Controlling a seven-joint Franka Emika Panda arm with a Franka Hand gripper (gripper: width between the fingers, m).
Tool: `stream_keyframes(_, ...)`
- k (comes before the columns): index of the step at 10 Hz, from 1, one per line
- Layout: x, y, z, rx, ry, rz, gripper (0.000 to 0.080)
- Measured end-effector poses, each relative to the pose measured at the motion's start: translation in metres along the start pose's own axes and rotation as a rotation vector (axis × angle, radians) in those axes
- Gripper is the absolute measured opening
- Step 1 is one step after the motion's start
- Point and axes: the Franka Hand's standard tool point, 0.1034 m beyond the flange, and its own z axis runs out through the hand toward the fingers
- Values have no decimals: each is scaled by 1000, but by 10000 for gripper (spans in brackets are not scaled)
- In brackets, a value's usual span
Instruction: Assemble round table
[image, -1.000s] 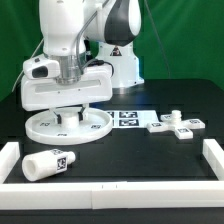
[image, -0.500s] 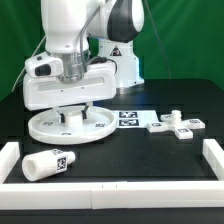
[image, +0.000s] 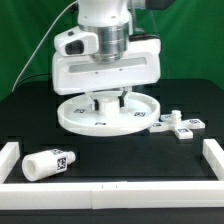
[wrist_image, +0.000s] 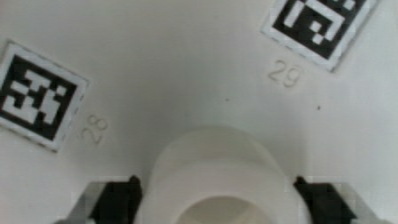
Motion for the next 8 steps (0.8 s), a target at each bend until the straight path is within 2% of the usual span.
stream_keyframes(1, -5, -7, 6, -10, 11, -14, 406)
stream_keyframes(2, -10, -9, 9, -3, -3, -12, 406)
stream_keyframes(5, -9, -9, 10, -4, -3, -11, 406)
stream_keyframes(6, 3, -14, 6, -7, -6, 8, 406)
stream_keyframes(7, 28, -21, 0, -21, 8, -2, 406)
stream_keyframes(8, 49, -22, 1, -34, 22, -16, 406)
